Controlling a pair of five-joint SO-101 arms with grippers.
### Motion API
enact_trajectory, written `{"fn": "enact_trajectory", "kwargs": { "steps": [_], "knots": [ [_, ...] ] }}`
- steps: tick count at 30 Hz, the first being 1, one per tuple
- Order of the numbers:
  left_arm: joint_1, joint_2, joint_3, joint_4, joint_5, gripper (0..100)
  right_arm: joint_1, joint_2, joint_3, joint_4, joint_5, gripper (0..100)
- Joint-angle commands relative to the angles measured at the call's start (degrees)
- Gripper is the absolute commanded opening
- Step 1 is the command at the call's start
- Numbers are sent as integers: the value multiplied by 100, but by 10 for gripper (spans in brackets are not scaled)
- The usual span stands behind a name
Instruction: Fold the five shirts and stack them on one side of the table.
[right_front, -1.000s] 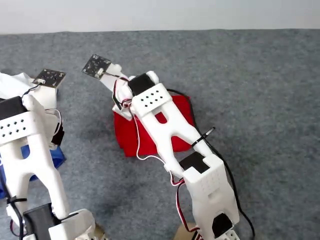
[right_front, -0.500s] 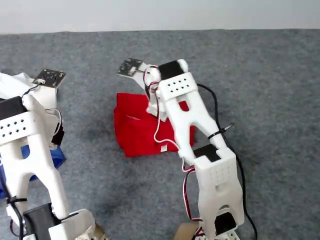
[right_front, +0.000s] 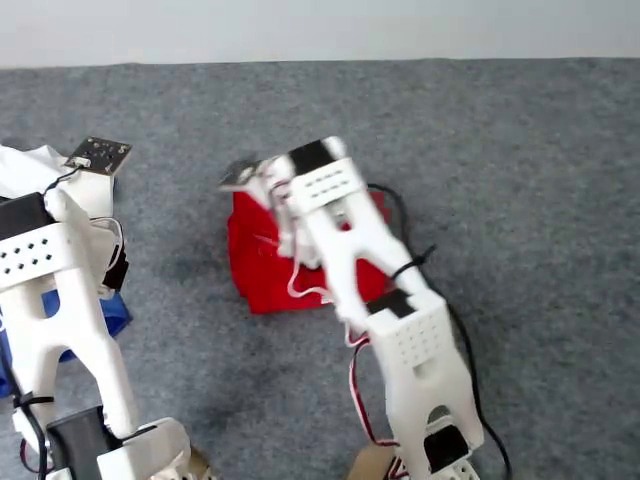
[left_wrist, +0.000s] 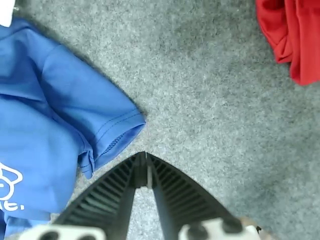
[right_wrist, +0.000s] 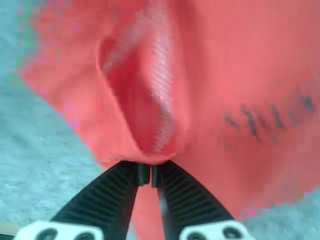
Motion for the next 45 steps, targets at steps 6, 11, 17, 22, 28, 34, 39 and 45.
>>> {"fn": "enact_trajectory", "kwargs": {
  "steps": [6,11,17,22,28,34,39,45],
  "knots": [
    [9,-220,-4,-105,53,4,-901,-664,-290,242,9,9],
    [9,-220,-4,-105,53,4,-699,-971,-290,242,18,9],
    [9,-220,-4,-105,53,4,347,-945,-290,224,44,9],
    [26,-387,-31,-88,220,4,1209,-980,-290,251,-141,9],
    [44,-1486,-75,-237,870,4,1376,-1297,-273,277,-1266,9],
    [9,-1802,-66,0,870,4,1490,-1631,536,277,-2084,9],
    [9,-1837,-66,176,932,4,1490,-1842,1442,251,-2391,9],
    [9,-1837,-66,176,1310,4,1560,-1763,2127,-66,-2787,9]
  ]
}}
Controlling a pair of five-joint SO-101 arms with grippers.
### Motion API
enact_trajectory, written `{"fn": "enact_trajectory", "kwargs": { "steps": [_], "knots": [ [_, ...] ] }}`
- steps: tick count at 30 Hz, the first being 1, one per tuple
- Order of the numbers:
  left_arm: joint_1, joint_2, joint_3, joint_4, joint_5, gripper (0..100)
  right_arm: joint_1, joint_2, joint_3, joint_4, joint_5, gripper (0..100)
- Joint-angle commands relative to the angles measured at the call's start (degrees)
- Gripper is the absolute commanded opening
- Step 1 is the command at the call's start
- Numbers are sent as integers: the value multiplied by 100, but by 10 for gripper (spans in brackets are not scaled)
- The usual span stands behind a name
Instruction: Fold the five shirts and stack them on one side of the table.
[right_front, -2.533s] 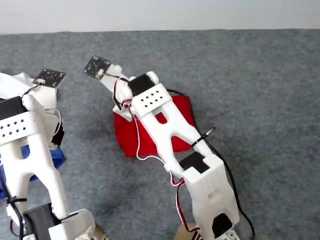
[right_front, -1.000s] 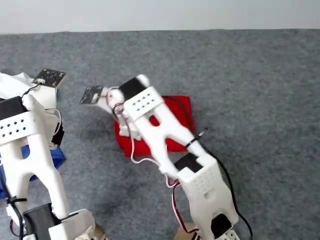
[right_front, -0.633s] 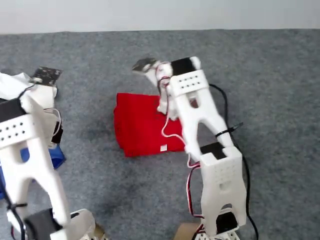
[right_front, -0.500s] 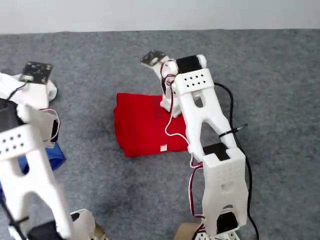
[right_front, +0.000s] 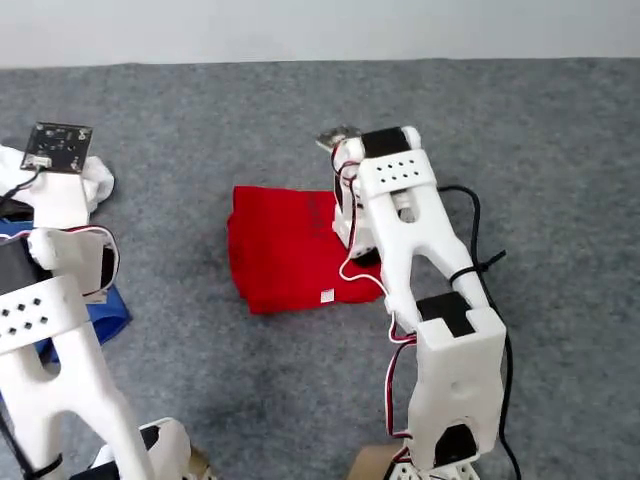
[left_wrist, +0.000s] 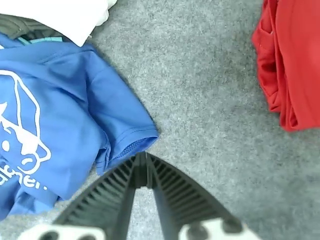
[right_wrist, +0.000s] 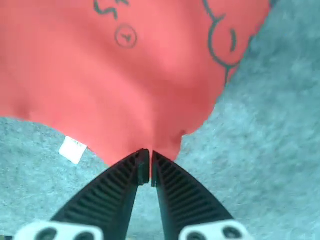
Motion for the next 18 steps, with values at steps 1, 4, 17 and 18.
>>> {"fn": "enact_trajectory", "kwargs": {
  "steps": [1,4,17,18],
  "knots": [
    [0,-167,-66,141,176,4,110,-242,457,-189,-273,9],
    [0,-167,-66,141,202,4,110,-163,1257,-505,-273,9],
    [-905,-132,119,141,167,4,92,-1710,2435,-1385,35,9],
    [-941,-132,119,141,167,4,66,-1868,2418,-1508,35,9]
  ]
}}
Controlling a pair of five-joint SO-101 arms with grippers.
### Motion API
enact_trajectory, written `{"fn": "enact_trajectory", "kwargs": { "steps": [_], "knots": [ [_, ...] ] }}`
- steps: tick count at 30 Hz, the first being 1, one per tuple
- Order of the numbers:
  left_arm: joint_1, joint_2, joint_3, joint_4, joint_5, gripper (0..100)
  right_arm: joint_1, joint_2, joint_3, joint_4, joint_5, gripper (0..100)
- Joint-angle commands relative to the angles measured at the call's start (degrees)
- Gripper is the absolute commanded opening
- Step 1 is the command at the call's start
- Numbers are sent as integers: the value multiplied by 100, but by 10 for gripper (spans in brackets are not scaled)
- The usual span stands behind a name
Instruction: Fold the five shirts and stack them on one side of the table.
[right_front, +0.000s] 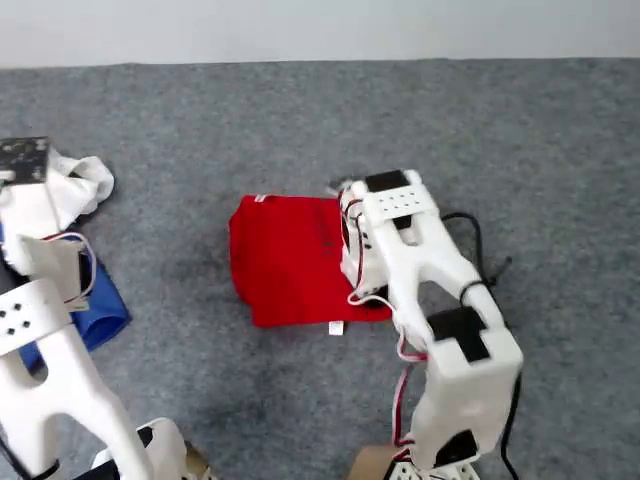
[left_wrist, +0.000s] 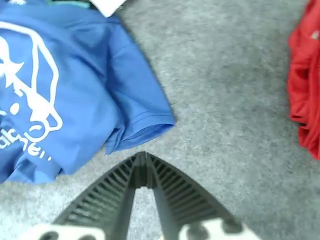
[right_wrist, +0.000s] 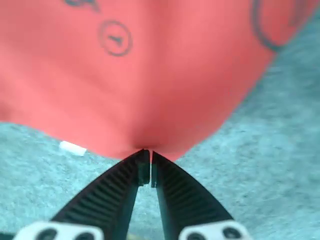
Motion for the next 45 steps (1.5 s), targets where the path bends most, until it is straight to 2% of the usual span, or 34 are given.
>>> {"fn": "enact_trajectory", "kwargs": {
  "steps": [1,7,13,21,26,33,38,42,45],
  "knots": [
    [-123,-123,-22,123,9,4,22,-796,-97,-391,53,9],
    [-123,-149,4,123,0,4,4,-796,-62,-1358,264,9],
    [-123,-158,268,123,0,4,48,75,-290,-2255,387,9],
    [-123,-158,330,123,0,4,347,1807,-1960,-2334,387,9],
    [-123,-158,338,123,0,4,479,2360,-3270,-1587,378,9],
    [-123,-158,330,123,-9,4,180,2352,-4809,127,378,9],
    [-123,-167,321,123,-9,4,75,2360,-5802,954,396,9],
    [-97,-167,321,123,-9,4,-57,2404,-6295,1323,1046,9],
    [-88,-167,321,105,-9,5,-198,2413,-6295,1297,1811,32]
  ]
}}
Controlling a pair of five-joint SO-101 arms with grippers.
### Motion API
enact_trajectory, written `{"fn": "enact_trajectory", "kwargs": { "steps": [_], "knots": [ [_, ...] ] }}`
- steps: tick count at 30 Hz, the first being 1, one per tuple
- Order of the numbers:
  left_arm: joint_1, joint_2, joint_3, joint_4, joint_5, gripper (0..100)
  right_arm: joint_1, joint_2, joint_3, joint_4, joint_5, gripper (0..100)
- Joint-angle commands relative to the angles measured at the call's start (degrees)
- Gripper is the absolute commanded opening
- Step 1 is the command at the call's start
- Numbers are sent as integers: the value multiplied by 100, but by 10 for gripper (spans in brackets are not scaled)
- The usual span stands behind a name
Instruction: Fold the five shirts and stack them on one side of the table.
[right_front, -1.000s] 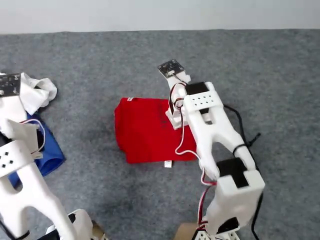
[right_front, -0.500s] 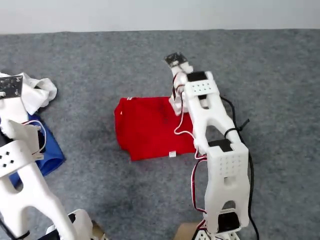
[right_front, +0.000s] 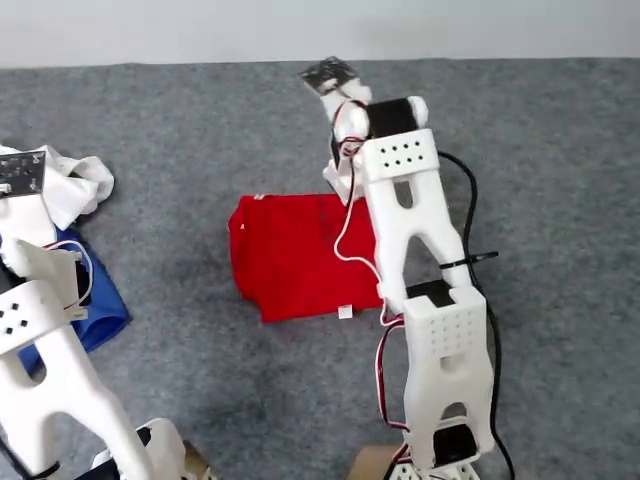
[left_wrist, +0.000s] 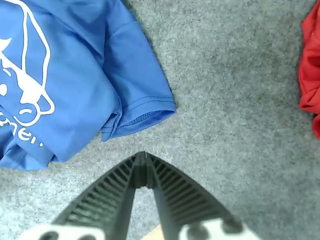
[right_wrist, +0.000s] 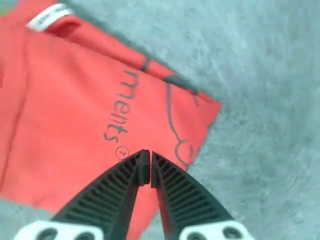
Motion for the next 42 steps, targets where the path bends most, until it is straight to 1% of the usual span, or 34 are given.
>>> {"fn": "enact_trajectory", "kwargs": {
  "steps": [1,4,6,7,13,16,20,22,25,29,31,33,36,39,42],
  "knots": [
    [26,-167,-48,97,-9,5,-163,-22,-290,84,862,43],
    [97,-167,-48,97,-18,6,-330,-22,-290,-40,1688,46],
    [211,-167,-48,97,-18,6,-514,-13,-290,-242,2163,20],
    [290,-167,-48,97,-18,6,-611,31,-290,-347,2312,6],
    [756,-167,-48,88,-26,6,-1007,365,-334,-585,2980,19],
    [800,-158,-31,88,-18,6,-1218,400,-360,-400,3042,50],
    [782,-158,-40,97,-18,6,-1323,435,-352,-418,3042,184],
    [782,-158,-40,105,-18,6,-1411,391,-352,-426,3051,227],
    [782,-158,-40,97,-18,6,-1552,374,-360,-462,3051,232],
    [765,-158,-48,88,-18,6,-1631,435,-352,-980,3059,232],
    [598,-158,-48,88,-18,5,-1675,453,-316,-1323,3059,231],
    [290,-158,-48,18,-18,5,-1684,611,-343,-1596,3059,231],
    [-97,-158,-40,0,-9,5,-1692,848,-352,-1763,3077,231],
    [-202,-158,-22,9,-18,5,-1745,980,-352,-1727,3270,231],
    [-193,-158,-22,9,-18,5,-1771,1042,-352,-1754,3288,231]
  ]
}}
